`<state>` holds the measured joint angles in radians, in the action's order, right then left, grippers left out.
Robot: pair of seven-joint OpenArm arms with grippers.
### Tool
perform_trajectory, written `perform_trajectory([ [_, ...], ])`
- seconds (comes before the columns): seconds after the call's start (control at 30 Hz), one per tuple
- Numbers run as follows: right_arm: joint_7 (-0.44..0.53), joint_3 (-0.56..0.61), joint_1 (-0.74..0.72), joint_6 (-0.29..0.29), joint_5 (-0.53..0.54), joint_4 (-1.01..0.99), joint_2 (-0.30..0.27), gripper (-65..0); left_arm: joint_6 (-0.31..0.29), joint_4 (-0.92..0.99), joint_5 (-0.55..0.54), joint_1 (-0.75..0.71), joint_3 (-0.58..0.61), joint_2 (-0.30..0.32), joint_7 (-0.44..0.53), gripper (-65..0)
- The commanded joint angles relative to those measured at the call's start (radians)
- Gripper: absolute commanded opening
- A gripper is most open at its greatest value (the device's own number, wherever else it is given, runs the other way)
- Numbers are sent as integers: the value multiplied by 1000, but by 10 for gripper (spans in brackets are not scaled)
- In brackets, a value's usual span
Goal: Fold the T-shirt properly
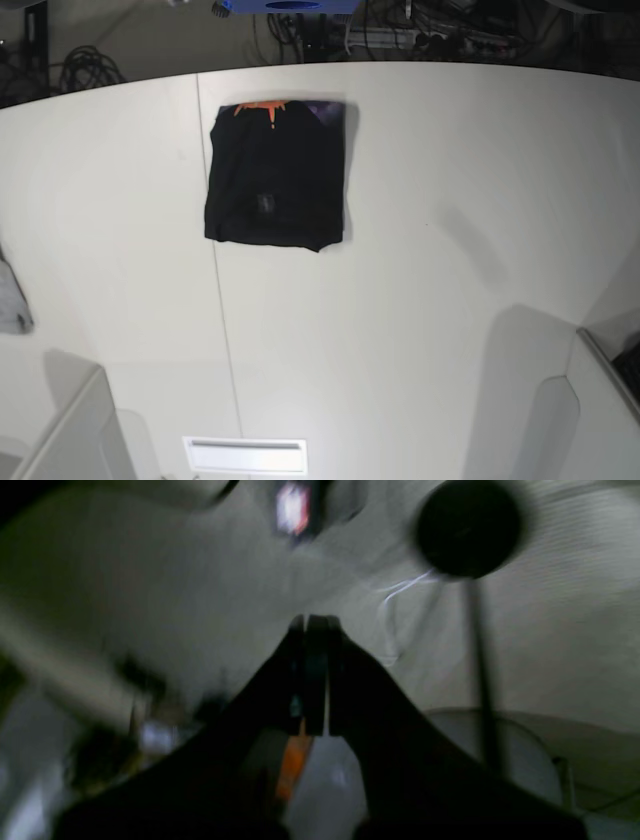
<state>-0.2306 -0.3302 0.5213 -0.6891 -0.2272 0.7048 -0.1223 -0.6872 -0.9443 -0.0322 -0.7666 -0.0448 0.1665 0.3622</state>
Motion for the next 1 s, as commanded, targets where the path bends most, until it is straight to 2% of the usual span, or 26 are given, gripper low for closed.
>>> perform_trajectory([
  [0.0, 30, 46, 3, -9, 5, -29, -21, -650, -11, 34, -7, -3, 1, -8, 21, -188],
  [0.03, 60, 101, -2, -9, 5, -63, -30, -650, -10, 72, -7, 17, 9, -15, 22, -188],
  [0.13, 130, 245, -33, 78, 5, -150, -58, -650, 54, 176, -4, 80, 16, -23, 22, -188],
  [0.23, 153, 334, -80, 116, 7, -227, -64, -650, 64, 298, -4, 154, 44, -23, 22, -188],
  [0.5, 175, 351, -214, 121, 7, -416, -58, -650, 64, 825, -5, 448, 144, -15, 25, -188],
  [0.6, 238, 349, -220, 138, 7, -425, -58, -650, 64, 836, -13, 479, 136, 3, 25, -188],
  [0.8, 297, 349, -220, 371, 7, -426, -56, -650, 65, 836, -5, 522, 147, 14, 22, -186],
  [0.83, 308, 349, -220, 388, 7, -426, -56, -650, 65, 836, -5, 523, 147, 14, 22, -186],
  [0.97, 337, 346, -220, 389, 7, -426, -43, -650, 65, 836, -5, 549, 148, 14, 22, -183],
])
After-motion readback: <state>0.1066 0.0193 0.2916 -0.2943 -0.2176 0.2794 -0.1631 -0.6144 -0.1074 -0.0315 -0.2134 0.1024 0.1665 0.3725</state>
